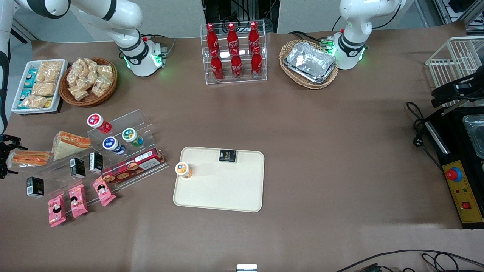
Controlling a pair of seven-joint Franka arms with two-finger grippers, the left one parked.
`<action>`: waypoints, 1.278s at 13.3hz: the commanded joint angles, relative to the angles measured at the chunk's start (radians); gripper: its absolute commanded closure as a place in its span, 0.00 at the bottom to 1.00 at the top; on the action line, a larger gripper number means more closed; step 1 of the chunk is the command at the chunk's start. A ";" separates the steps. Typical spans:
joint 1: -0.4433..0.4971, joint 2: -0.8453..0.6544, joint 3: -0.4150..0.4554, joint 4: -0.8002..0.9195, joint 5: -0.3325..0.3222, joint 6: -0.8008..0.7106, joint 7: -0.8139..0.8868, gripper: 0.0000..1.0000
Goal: Place sandwich on tray
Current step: 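Close the right gripper on the wrapped tomato-cucumber sandwich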
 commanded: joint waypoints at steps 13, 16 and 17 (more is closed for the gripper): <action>-0.028 -0.056 0.012 0.050 0.148 0.002 -0.267 1.00; -0.022 -0.073 0.016 0.131 0.149 -0.121 -0.271 1.00; -0.020 -0.095 0.025 0.131 0.160 -0.143 -0.271 1.00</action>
